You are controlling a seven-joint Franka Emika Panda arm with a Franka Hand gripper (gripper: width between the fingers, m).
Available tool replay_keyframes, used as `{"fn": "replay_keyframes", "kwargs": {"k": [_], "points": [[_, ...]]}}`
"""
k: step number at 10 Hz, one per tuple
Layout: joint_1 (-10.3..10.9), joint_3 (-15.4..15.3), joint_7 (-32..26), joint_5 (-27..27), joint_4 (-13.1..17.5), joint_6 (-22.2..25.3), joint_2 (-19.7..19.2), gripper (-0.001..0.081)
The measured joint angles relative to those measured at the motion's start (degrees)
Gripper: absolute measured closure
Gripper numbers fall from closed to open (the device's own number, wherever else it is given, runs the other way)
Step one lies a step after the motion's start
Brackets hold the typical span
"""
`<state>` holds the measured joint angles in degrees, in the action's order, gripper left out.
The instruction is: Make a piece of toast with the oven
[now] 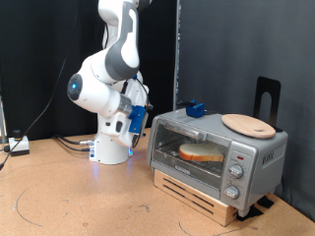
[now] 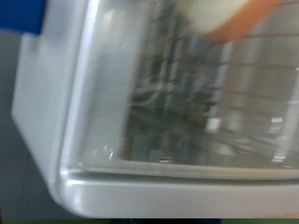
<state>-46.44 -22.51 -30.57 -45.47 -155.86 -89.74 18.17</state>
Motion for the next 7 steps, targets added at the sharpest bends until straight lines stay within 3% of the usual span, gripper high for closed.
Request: {"fn": "replay_keyframes", "kwargs": {"k": [2,4,7], "points": [[-2.1,0.8,1.0,0.0,2.0,-1.8,-3.7,-0.0002],[-2.1,0.7,0.8,1.4,2.4,-0.6,-4.0,-0.0002],[-3.8,2.3,1.5,5.0,8.8,3.2,-9.7,-0.0002]]}}
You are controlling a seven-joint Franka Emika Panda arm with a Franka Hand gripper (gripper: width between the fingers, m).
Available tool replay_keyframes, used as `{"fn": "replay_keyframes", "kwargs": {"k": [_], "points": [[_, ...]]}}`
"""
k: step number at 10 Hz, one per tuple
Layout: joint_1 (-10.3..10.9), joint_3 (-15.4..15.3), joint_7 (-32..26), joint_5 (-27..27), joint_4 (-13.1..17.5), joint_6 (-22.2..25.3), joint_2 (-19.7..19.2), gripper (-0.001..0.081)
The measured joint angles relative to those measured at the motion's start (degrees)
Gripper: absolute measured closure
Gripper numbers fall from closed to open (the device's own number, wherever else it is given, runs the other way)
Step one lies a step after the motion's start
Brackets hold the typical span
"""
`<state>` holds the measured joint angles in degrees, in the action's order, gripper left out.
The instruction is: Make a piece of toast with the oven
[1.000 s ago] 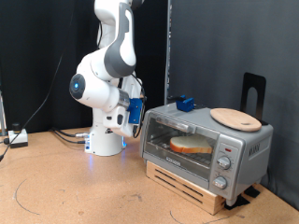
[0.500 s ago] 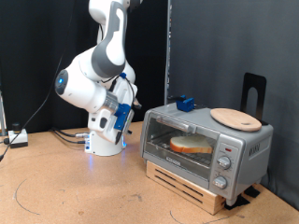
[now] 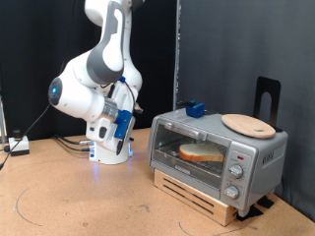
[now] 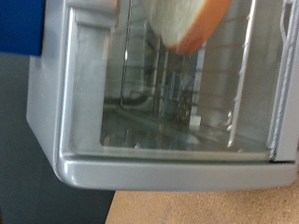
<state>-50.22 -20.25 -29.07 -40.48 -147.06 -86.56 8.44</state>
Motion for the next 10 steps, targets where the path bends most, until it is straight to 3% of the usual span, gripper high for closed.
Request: {"fn": "replay_keyframes", "kwargs": {"k": [4,6,8,10], "points": [[-1.9,2.5,3.6,-0.1,8.0,0.6,-7.5,-0.0002],[-2.3,3.2,5.8,-3.5,9.6,-4.2,-9.3,-0.0002],[-2.3,3.1,5.6,-2.5,10.0,-1.9,-9.6,-0.0002],[-2.1,2.6,9.0,-4.6,13.2,1.3,-12.4,-0.0002]]}}
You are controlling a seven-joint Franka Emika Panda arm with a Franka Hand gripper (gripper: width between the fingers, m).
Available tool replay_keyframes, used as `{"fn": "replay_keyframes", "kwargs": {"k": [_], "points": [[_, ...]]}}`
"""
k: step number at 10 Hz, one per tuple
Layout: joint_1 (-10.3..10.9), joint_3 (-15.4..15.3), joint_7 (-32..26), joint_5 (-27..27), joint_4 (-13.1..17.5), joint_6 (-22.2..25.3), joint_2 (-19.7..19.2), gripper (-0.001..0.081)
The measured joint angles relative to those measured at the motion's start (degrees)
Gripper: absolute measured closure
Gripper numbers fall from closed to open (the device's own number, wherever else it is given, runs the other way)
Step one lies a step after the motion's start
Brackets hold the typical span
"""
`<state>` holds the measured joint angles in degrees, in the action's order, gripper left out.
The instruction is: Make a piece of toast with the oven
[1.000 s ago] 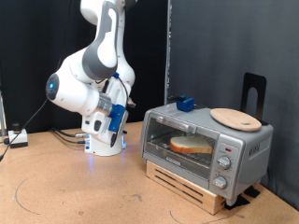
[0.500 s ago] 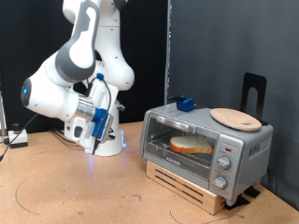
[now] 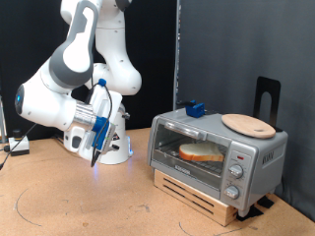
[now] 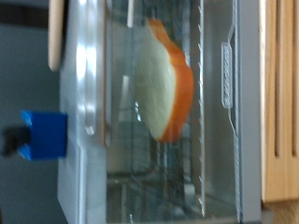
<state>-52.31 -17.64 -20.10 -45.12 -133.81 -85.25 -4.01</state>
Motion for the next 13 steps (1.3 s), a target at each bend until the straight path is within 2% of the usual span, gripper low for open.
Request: {"fn": "replay_keyframes", "kwargs": {"k": [3,5,6,8,9,11,12,13], "points": [[0.6,-1.8,4.2,-2.3,6.6,2.5,-6.8,-0.0002],[1.7,-2.9,5.4,-2.8,10.4,1.3,-10.5,-0.0002],[2.2,-3.2,6.2,-2.9,11.8,1.0,-12.0,-0.0002],[2.2,-3.2,5.9,-3.8,12.0,1.1,-12.3,-0.0002],[2.2,-3.5,6.0,-4.1,13.8,3.3,-13.6,-0.0002],[2.8,-4.8,6.6,-1.2,22.0,12.8,-19.8,-0.0002],[3.7,-5.5,6.1,1.8,26.0,15.1,-22.8,-0.0002],[4.9,-5.9,5.3,3.7,28.9,13.9,-24.9,-0.0002]]}}
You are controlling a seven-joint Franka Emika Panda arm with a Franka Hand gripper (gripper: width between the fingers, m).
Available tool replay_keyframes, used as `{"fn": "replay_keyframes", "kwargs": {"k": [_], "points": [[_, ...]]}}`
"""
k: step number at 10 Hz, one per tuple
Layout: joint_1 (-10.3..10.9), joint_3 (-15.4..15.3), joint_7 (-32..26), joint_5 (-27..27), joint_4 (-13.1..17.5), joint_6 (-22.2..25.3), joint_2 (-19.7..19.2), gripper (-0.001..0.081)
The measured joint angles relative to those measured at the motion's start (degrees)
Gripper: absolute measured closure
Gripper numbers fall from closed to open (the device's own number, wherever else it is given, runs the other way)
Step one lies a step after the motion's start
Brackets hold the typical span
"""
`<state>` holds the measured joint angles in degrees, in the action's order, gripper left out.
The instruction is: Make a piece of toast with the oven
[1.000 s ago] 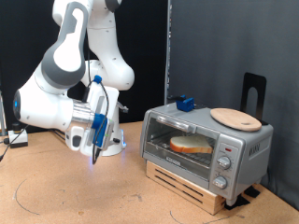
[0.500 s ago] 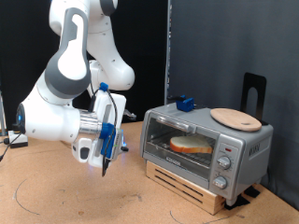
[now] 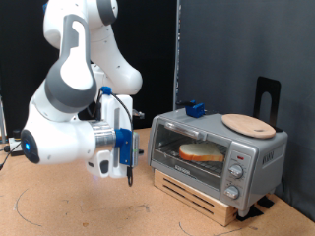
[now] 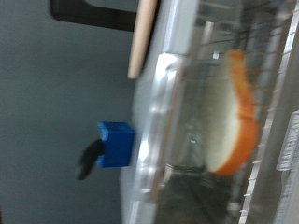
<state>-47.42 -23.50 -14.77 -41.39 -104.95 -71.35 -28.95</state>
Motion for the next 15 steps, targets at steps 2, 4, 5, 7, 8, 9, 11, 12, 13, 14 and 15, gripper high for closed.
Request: {"fn": "replay_keyframes", "kwargs": {"k": [2,4,5,7,8,9,11,12,13,14,15], "points": [[2.5,-0.4,-1.4,-0.5,1.4,-9.8,-1.2,-0.0002],[3.7,-1.0,-1.5,-3.9,2.3,-14.3,-2.6,-0.0002],[3.7,-1.0,-1.5,-3.4,2.2,-14.1,-2.5,-0.0002],[4.2,-1.4,-0.8,-4.7,3.0,-13.9,-3.6,-0.0002],[5.0,-2.0,-0.8,-4.8,4.1,-14.2,-5.0,-0.0002],[6.2,-2.3,-0.8,-4.5,5.0,-14.7,-6.4,-0.0002],[8.8,-2.5,-0.8,-3.2,5.9,-15.8,-8.9,-0.0002],[10.2,-2.6,-0.8,-3.2,5.9,-17.1,-9.9,-0.0002],[11.5,-2.7,-0.7,-3.2,5.8,-18.2,-10.9,-0.0002],[12.5,-2.7,-0.4,-3.3,5.6,-19.6,-11.8,-0.0002],[13.2,-2.7,0.4,-3.7,5.5,-20.8,-12.6,-0.0002]]}}
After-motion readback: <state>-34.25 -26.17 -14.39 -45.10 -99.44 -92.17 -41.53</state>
